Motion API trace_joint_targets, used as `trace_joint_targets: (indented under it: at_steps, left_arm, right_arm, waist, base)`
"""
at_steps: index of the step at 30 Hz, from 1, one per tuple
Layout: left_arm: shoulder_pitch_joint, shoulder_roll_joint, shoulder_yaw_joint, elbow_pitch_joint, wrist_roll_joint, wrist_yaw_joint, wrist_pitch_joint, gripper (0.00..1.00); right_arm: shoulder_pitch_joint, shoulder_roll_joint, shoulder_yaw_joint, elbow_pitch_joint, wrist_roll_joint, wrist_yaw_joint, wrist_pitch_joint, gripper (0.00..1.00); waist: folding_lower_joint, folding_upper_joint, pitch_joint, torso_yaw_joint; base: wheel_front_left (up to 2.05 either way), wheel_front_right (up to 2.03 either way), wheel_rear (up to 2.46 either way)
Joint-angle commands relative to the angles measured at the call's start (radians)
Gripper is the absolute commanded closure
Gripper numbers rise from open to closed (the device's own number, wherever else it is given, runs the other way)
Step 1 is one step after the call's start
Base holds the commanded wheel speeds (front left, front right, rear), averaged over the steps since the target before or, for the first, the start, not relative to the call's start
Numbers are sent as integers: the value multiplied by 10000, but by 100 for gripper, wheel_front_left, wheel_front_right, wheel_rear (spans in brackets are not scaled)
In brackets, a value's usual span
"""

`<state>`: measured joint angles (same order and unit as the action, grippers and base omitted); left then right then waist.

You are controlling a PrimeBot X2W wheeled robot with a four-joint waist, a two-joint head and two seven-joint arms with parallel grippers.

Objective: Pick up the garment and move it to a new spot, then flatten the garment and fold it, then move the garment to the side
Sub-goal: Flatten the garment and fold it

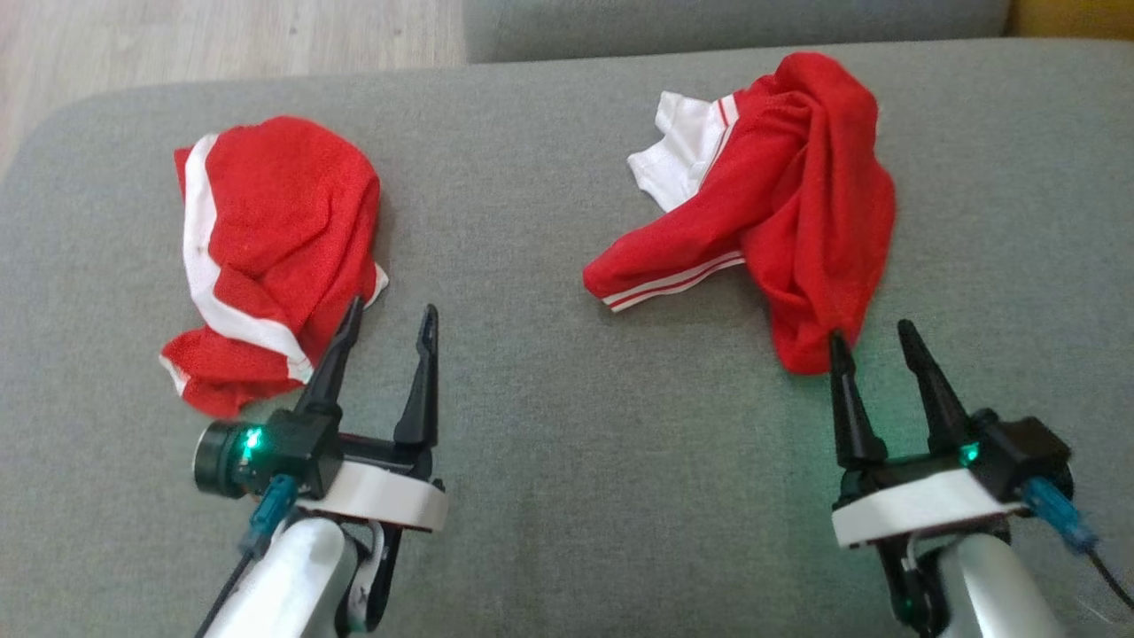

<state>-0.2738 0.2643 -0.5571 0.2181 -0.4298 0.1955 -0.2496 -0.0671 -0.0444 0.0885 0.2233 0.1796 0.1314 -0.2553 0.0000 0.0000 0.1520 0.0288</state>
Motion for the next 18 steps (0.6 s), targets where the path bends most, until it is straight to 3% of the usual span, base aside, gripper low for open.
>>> trace_joint_targets:
  at_steps: [1,11,12,13,18]
  left_arm:
    - [-275,73,410,-319,123,-46,-121,0]
    - [-546,-226,550,-161,425,-390,-121,0]
    - [-555,-256,578,-146,448,-410,-121,0]
    - [-558,-286,610,-133,469,-427,-121,0]
    - [-480,-381,784,-23,564,-492,-121,0]
  right_arm:
    - [-550,-58,194,-69,-194,-7,-36,0]
    - [-2145,-58,-361,2531,-1926,-7,1120,0]
    - [-2264,-58,-412,2736,-2099,-7,1206,35]
    - [-2377,-58,-498,2920,-2285,-7,1261,100]
    - [-2688,-58,-1489,3257,-3172,-7,1152,100]
  waist:
    - [0,0,163,96]
    - [0,0,781,502]
    - [0,0,806,520]
    - [0,0,826,532]
    - [0,0,720,417]
  base:
    - [0,0,0]
    - [0,0,0]
    - [0,0,0]
    - [0,0,0]
    - [0,0,0]
